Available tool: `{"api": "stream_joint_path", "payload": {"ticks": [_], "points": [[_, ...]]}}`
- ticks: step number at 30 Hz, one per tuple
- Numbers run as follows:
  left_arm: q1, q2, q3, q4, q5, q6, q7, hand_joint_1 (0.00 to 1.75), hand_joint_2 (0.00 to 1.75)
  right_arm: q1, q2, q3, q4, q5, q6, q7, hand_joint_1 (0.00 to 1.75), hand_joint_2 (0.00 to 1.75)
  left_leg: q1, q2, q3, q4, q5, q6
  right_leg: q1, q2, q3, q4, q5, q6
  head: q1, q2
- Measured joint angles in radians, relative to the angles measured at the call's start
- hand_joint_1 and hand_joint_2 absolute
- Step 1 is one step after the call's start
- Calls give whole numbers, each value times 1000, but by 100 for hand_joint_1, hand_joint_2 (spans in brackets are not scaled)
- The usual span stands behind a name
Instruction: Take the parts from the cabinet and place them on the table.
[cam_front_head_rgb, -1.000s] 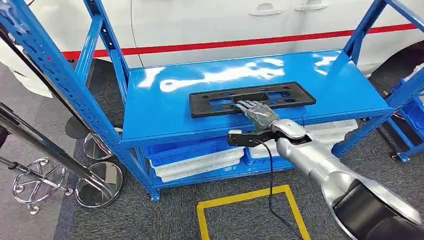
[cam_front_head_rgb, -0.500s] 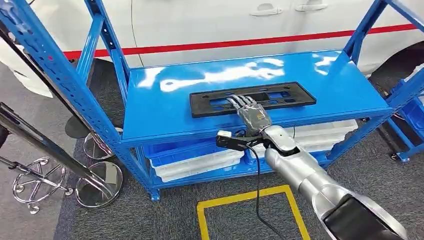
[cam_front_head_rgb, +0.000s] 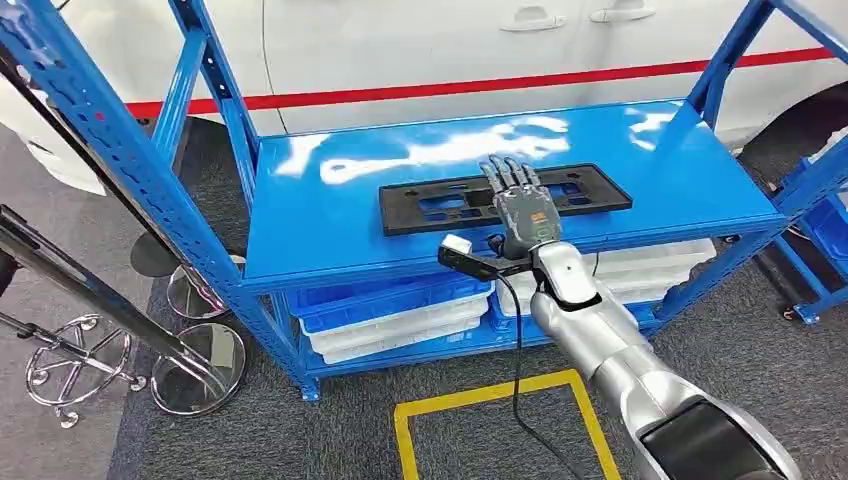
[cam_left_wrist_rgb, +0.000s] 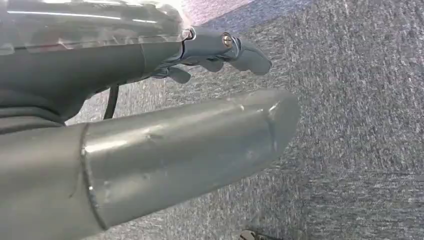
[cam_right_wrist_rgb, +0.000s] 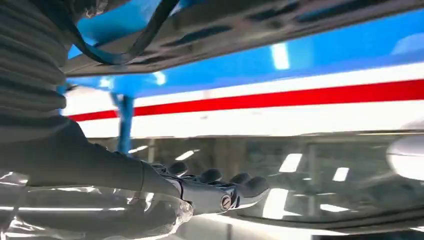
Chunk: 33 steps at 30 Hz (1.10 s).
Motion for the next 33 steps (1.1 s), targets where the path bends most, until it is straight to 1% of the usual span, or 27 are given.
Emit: {"api": "stream_joint_path", "payload": {"ticks": [3,13,18,22,29,31,33], "points": [[-5,-1,0,0,-2,0,2,0,0,-10,0,-42,25,29,-5,13,0,175,0,0,0,0,0,0,0,0,0,0,0,0,0,0],[-11,-2,0,0,-3,0,5,0,0,-24,-3,-106,92,80,-14,31,0,175,0,0,0,0,0,0,0,0,0,0,0,0,0,0],[-11,-2,0,0,-3,0,5,0,0,-36,-18,-144,134,118,-10,57,0,175,0,0,0,0,0,0,0,0,0,0,0,0,0,0],[-13,-2,0,0,-3,0,4,0,0,-43,-26,-168,166,134,1,67,0,175,0,0,0,0,0,0,0,0,0,0,0,0,0,0],[-15,-2,0,0,-6,0,4,0,0,-43,-28,-188,199,166,-3,88,0,175,0,0,0,0,0,0,0,0,0,0,0,0,0,0],[-15,-2,0,0,-9,0,4,0,0,-42,-28,-193,207,167,-3,88,0,175,0,0,0,0,0,0,0,0,-1,0,0,0,0,0],[-15,-2,0,0,-10,0,4,0,0,-41,-28,-201,215,157,-3,62,0,175,0,0,0,0,0,0,0,0,-1,0,0,0,0,0]]}}
